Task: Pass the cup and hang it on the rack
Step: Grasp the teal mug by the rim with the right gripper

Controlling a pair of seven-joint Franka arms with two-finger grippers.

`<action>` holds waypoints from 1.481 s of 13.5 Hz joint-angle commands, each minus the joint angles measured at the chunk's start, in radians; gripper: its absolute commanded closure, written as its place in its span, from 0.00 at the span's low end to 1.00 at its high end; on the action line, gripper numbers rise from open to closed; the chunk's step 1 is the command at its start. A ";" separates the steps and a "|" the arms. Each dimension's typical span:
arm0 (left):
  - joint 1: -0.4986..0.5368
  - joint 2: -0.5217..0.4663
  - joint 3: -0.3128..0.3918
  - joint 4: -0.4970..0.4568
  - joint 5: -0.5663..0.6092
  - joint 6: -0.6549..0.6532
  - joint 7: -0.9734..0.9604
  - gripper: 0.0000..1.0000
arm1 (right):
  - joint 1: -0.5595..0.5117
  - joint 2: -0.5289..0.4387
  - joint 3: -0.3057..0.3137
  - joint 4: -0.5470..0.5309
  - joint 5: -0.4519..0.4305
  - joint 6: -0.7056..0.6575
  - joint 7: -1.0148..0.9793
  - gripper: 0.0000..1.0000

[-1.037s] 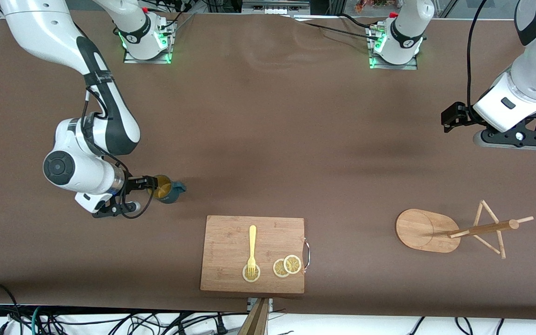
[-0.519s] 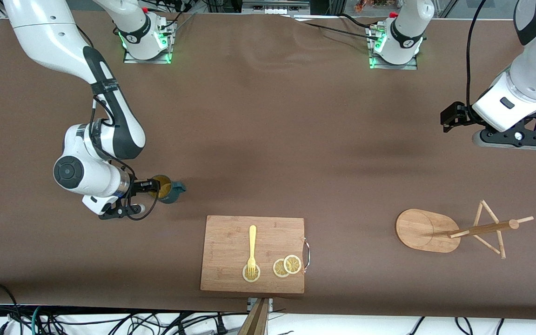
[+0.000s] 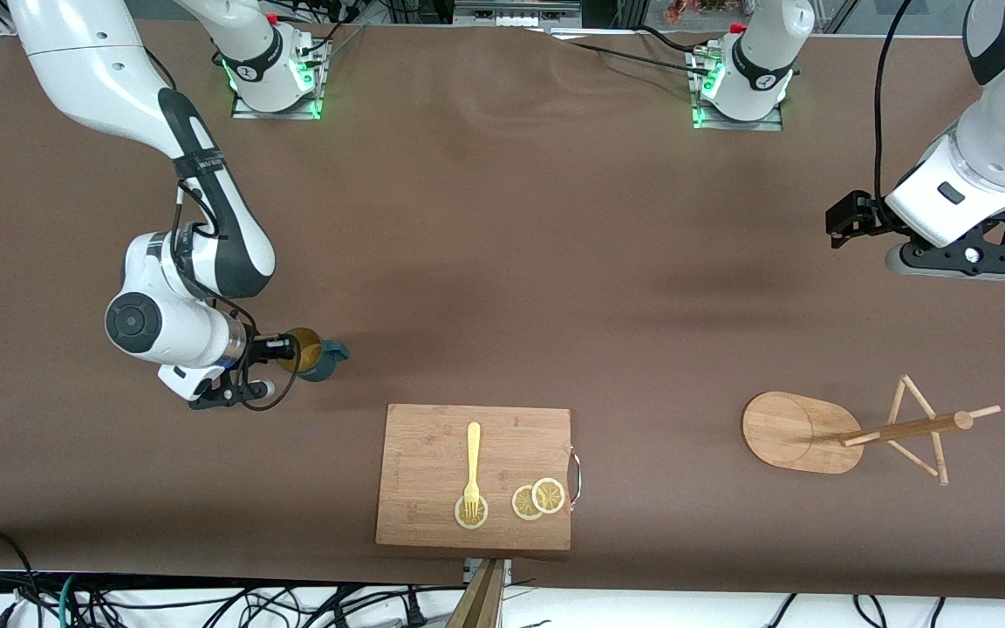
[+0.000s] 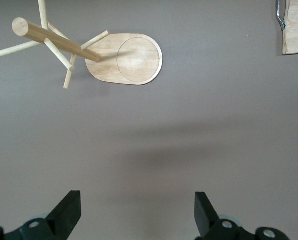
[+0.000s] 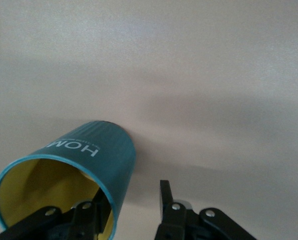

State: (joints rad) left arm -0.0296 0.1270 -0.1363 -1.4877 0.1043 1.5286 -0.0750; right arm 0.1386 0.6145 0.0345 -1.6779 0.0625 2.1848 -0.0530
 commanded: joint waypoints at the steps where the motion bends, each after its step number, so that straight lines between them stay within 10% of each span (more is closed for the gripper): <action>1: 0.003 0.009 -0.006 0.026 0.015 -0.011 0.014 0.00 | 0.013 -0.012 -0.005 -0.019 0.014 0.012 0.001 0.83; 3: 0.005 0.010 -0.006 0.026 0.018 -0.011 0.004 0.00 | 0.019 -0.013 -0.004 -0.017 0.014 0.003 0.019 1.00; 20: 0.062 0.072 0.003 0.021 0.008 -0.030 0.258 0.00 | 0.544 0.091 0.107 0.354 0.002 -0.137 0.911 1.00</action>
State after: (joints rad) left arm 0.0038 0.1526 -0.1290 -1.4892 0.1043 1.5185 0.0614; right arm 0.6080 0.6255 0.1524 -1.4367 0.0697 2.0523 0.7627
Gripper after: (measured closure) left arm 0.000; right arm 0.960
